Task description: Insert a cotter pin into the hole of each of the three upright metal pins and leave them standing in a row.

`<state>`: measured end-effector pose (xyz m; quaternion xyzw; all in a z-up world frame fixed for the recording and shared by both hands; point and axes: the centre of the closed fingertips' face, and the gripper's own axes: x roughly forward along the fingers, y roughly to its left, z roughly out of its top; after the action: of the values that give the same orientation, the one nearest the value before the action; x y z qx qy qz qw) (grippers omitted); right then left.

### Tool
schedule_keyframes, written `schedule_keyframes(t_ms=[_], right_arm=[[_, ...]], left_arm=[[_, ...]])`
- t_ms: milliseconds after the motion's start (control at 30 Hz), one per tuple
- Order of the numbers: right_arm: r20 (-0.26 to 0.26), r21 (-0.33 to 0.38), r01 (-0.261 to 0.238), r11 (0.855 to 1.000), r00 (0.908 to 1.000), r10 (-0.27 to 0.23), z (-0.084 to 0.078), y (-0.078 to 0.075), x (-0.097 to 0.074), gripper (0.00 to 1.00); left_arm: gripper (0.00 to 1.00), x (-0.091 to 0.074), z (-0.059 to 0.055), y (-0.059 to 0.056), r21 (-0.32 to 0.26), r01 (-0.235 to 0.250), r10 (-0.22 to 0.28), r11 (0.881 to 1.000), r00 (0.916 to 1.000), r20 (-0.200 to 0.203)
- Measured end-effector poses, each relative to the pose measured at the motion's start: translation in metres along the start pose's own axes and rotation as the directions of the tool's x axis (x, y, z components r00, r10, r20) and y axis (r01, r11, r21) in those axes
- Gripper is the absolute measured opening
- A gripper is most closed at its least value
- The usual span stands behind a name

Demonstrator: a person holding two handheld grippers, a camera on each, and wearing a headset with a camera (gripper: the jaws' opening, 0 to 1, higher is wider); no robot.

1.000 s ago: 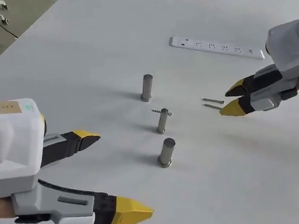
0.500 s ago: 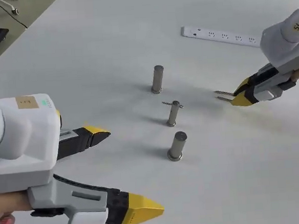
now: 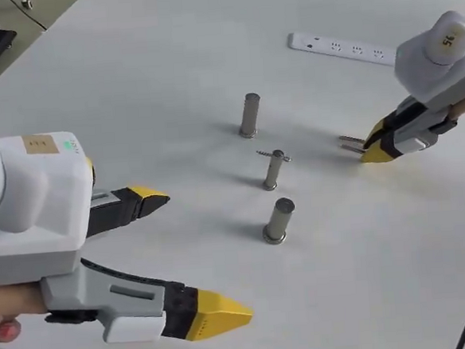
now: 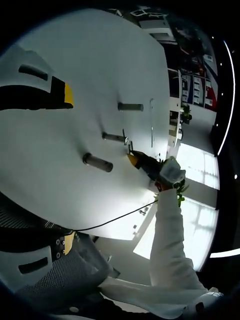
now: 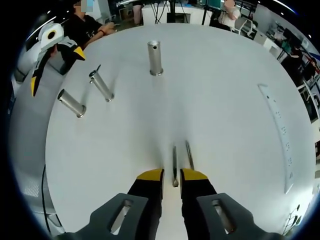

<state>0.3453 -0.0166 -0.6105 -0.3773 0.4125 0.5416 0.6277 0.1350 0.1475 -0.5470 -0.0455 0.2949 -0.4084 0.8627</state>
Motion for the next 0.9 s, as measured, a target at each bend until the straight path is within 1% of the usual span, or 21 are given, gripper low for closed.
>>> schedule_keyframes(t_ms=[100,167,200,267,333,400,433,567,600,633,667,700,733,800,833,900], right_arm=[[-0.009,0.003,0.000,1.000,1.0000,0.000,-0.0024,-0.0038,0.0003,0.07],[-0.022,0.005,0.005,1.000,0.9997,-0.005,-0.0014,-0.0003,0.0005,0.06],[-0.039,-0.021,0.005,1.000,0.9992,-0.006,-0.0014,0.0013,0.0006,0.05],[-0.054,-0.044,0.007,0.999,0.9985,-0.010,-0.0004,0.0034,0.0011,0.02],[-0.068,-0.065,0.015,0.998,0.9975,-0.019,0.0001,0.0033,0.0015,0.00],[-0.075,-0.082,0.029,0.996,0.9966,-0.035,0.0000,0.0005,0.0016,0.00],[-0.077,-0.088,0.022,0.996,0.9966,-0.029,0.0002,0.0011,0.0014,0.00],[-0.083,-0.054,0.028,0.998,0.9960,-0.032,-0.0009,-0.0013,0.0011,0.00],[-0.080,-0.067,0.028,0.997,0.9963,-0.033,-0.0010,-0.0002,0.0010,0.00],[-0.069,-0.139,0.022,0.990,0.9971,-0.032,0.0003,-0.0007,0.0010,0.00],[-0.061,-0.180,0.023,0.983,0.9975,-0.035,-0.0007,-0.0022,0.0013,0.00],[-0.061,-0.134,0.033,0.990,0.9973,-0.042,-0.0030,-0.0028,0.0011,0.00],[-0.056,-0.124,0.040,0.991,0.9973,-0.048,-0.0023,-0.0018,0.0012,0.00],[-0.059,-0.123,0.037,0.992,0.9973,-0.045,-0.0026,-0.0009,0.0009,0.00],[-0.064,-0.107,0.038,0.994,0.9970,-0.045,-0.0029,-0.0012,0.0006,0.00],[-0.068,-0.113,0.034,0.993,0.9968,-0.042,-0.0030,0.0000,-0.0001,0.00]], left_arm=[[0.99,0.0008,-0.0030,-0.0021,0.011,0.007,-0.007,1.000,0.9999,-0.013],[0.99,0.0016,-0.0046,-0.0036,0.015,0.012,-0.011,1.000,0.9997,-0.020],[0.99,0.0020,-0.0055,-0.0040,0.013,0.013,-0.013,1.000,0.9997,-0.023],[0.99,0.0027,-0.0063,-0.0042,0.012,0.014,-0.014,1.000,0.9996,-0.026],[0.99,0.0033,-0.0069,-0.0043,0.016,0.015,-0.014,1.000,0.9994,-0.032],[0.99,0.0039,-0.0068,-0.0052,0.019,0.018,-0.018,1.000,0.9992,-0.036],[0.99,0.0044,-0.0066,-0.0061,0.022,0.021,-0.020,1.000,0.9991,-0.037],[0.99,0.0051,-0.0065,-0.0076,0.029,0.022,-0.021,0.999,0.9988,-0.043],[0.99,0.0053,-0.0069,-0.0071,0.026,0.018,-0.016,1.000,0.9989,-0.044],[0.99,0.0054,-0.0079,-0.0060,0.015,0.009,-0.008,1.000,0.9989,-0.046],[0.99,0.0054,-0.0080,-0.0060,0.010,0.007,-0.007,1.000,0.9990,-0.045],[0.99,0.0052,-0.0084,-0.0063,0.002,0.006,-0.006,1.000,0.9990,-0.044],[0.99,0.0048,-0.0080,-0.0064,-0.001,0.004,-0.004,1.000,0.9992,-0.040],[0.99,0.0038,-0.0074,-0.0077,-0.007,0.004,-0.004,1.000,0.9994,-0.035],[0.99,0.0031,-0.0072,-0.0087,-0.009,0.006,-0.006,1.000,0.9993,-0.036],[0.97,0.0020,-0.0067,-0.0100,-0.004,0.007,-0.007,1.000,0.9993,-0.037]])
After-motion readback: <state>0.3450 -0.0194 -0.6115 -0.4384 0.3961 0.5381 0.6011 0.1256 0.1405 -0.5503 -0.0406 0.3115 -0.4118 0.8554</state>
